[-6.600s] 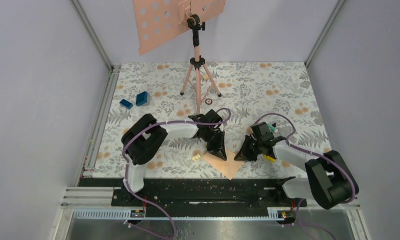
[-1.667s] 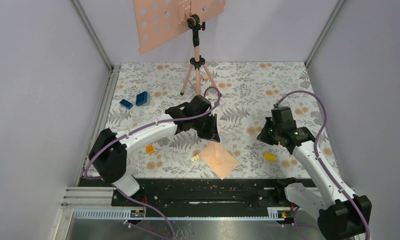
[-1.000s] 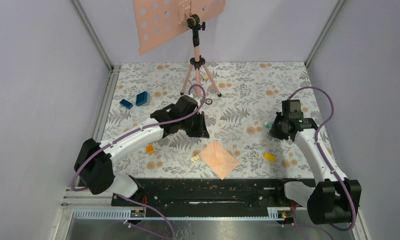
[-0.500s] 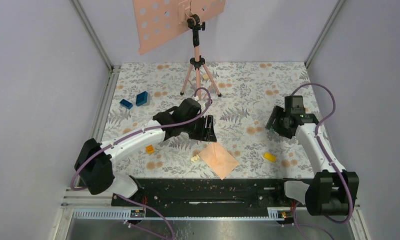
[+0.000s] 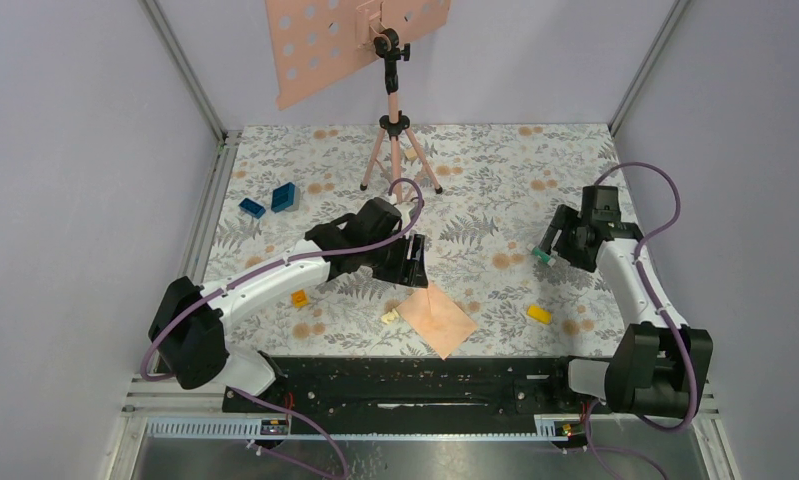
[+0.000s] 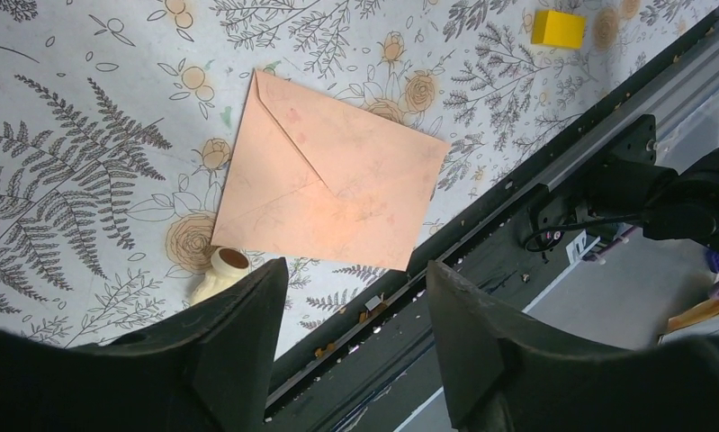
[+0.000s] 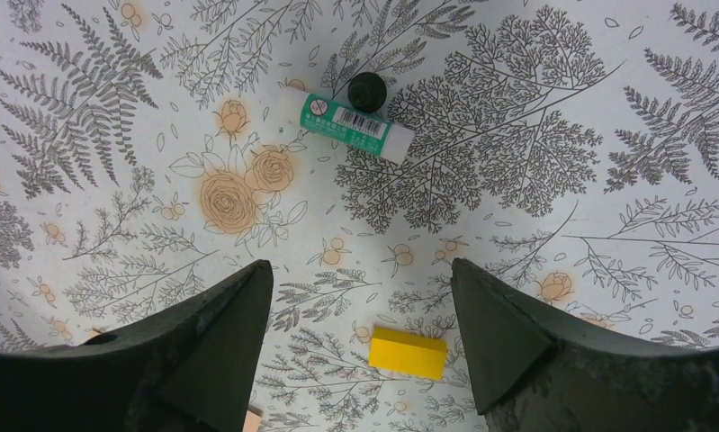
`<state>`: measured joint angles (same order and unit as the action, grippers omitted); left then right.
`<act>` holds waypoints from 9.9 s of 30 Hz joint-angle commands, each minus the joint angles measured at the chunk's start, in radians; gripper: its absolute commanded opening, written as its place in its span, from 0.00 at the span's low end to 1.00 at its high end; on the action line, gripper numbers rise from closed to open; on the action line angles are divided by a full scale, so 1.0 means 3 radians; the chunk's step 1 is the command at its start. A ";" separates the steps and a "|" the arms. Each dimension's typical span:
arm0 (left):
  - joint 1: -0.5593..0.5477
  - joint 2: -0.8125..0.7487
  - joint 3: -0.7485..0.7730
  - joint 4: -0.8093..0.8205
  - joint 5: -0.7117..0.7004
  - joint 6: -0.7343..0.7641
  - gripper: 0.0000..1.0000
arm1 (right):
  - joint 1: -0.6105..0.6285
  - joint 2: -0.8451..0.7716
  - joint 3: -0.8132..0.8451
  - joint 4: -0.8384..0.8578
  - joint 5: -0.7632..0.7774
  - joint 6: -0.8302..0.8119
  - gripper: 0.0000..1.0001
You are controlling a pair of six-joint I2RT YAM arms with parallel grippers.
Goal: Place the letter into the envelope and seal it
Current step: Seal the envelope flap on the envelope, then pick up the solid glue from the center of the board, then screw the solid glue.
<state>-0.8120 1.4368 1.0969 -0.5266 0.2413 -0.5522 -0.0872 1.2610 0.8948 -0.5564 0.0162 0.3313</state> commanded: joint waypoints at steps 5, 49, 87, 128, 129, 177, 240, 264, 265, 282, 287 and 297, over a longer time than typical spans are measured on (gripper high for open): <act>-0.0001 -0.0057 0.0168 0.0083 -0.0043 0.0055 0.73 | -0.0073 -0.0126 -0.0008 0.0157 -0.0183 -0.0092 0.80; 0.0048 -0.0420 -0.0019 0.0364 -0.0178 -0.0061 0.81 | -0.0072 0.1607 0.0682 0.0141 -0.0569 -0.0251 0.78; 0.0068 -0.0535 -0.0163 0.0348 -0.0315 -0.0041 0.81 | 0.0730 0.2233 0.1495 -0.0950 -0.0016 -0.0362 0.44; 0.0191 -0.0597 -0.0184 0.0241 -0.0318 0.0145 0.81 | 0.1038 0.2485 0.1930 -0.1107 -0.0124 0.0207 0.57; 0.0198 -0.0601 -0.0188 0.0242 -0.0308 0.0150 0.81 | 0.1037 0.2503 0.1954 -0.1127 -0.0107 0.0243 0.57; 0.0482 -0.0889 -0.0546 0.0196 -0.0182 0.0366 0.81 | 0.1199 0.2759 0.1929 -0.0806 0.0028 0.1272 0.53; 0.0463 -0.0975 -0.1303 0.4384 0.2108 -0.2006 0.72 | 0.1758 -0.0674 -0.0756 0.4427 -0.2789 0.2603 0.00; 0.0405 -0.0974 -0.0959 0.3326 0.1571 -0.1575 0.66 | 0.1881 -0.0919 -0.0276 0.2595 -0.2256 0.1776 0.00; 0.0371 -0.1044 -0.0853 0.2914 0.1426 -0.1305 0.69 | 0.1897 -0.0961 -0.0178 0.2255 -0.2105 0.1623 0.00; -0.0362 -0.0828 0.0332 0.0531 -0.0226 0.0237 0.68 | 0.2510 -0.0794 0.0728 0.0421 -0.0576 0.1635 0.00; -0.0504 -0.0821 0.0342 0.0455 -0.0489 0.0312 0.64 | 0.2573 -0.0746 0.0780 0.0402 -0.0538 0.1684 0.00; -0.0571 -0.0804 0.0307 0.0615 -0.0604 0.0148 0.53 | 0.2678 -0.0676 0.0797 0.0489 -0.0533 0.1711 0.00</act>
<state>-0.9794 1.1961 1.1564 -0.4007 0.0914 -0.4961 0.7002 1.0546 1.0840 -0.4339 -0.1722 0.8326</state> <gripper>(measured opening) 0.544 0.253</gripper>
